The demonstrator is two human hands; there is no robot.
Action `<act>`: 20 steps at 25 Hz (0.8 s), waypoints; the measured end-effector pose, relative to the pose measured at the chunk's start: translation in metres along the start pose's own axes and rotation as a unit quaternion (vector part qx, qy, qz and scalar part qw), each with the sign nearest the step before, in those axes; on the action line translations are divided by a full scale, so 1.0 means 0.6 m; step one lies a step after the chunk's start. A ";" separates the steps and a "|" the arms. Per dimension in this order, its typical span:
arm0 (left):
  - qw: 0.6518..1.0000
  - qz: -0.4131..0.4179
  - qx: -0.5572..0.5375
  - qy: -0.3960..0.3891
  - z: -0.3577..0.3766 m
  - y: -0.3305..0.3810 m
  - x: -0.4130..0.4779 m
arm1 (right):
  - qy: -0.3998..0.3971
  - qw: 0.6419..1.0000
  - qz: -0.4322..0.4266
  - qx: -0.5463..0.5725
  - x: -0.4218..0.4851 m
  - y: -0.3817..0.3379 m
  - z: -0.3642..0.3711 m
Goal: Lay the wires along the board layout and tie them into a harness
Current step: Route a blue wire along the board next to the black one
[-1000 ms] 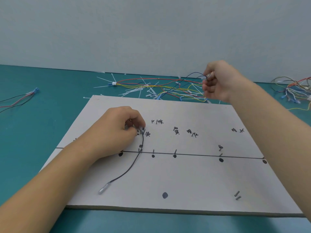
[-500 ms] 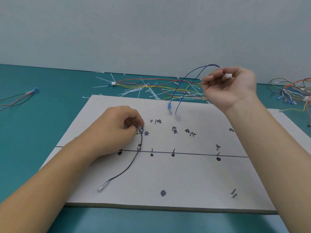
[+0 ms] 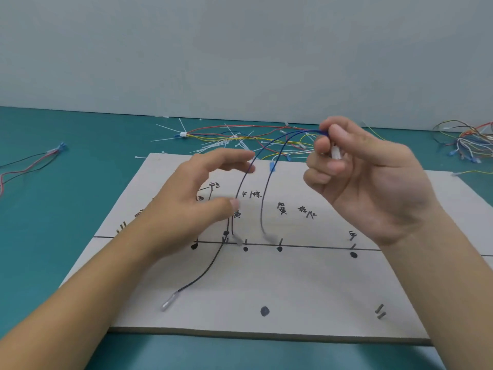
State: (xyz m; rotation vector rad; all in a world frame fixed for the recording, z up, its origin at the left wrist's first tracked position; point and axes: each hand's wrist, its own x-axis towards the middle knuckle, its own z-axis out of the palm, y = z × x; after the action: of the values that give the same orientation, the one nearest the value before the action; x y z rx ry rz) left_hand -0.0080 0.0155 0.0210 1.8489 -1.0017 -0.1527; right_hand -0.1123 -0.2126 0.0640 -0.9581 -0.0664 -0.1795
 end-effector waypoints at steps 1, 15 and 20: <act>0.999 0.019 -0.048 -0.002 0.002 0.005 -0.001 | 0.002 1.000 -0.011 0.011 -0.001 0.000 0.003; 0.961 -0.001 -0.260 -0.098 -0.011 0.019 -0.005 | -0.041 0.994 -0.024 0.096 -0.018 0.018 0.032; 0.976 -0.104 0.188 -0.046 -0.021 -0.005 0.003 | 0.095 0.994 0.047 -0.029 -0.012 0.008 0.029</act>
State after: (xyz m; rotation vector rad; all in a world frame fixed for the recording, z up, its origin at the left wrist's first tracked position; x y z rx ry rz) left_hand 0.0014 0.0235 0.0256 2.3126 -0.9441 -0.1848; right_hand -0.1183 -0.1950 0.0690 -0.9954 0.1603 -0.1861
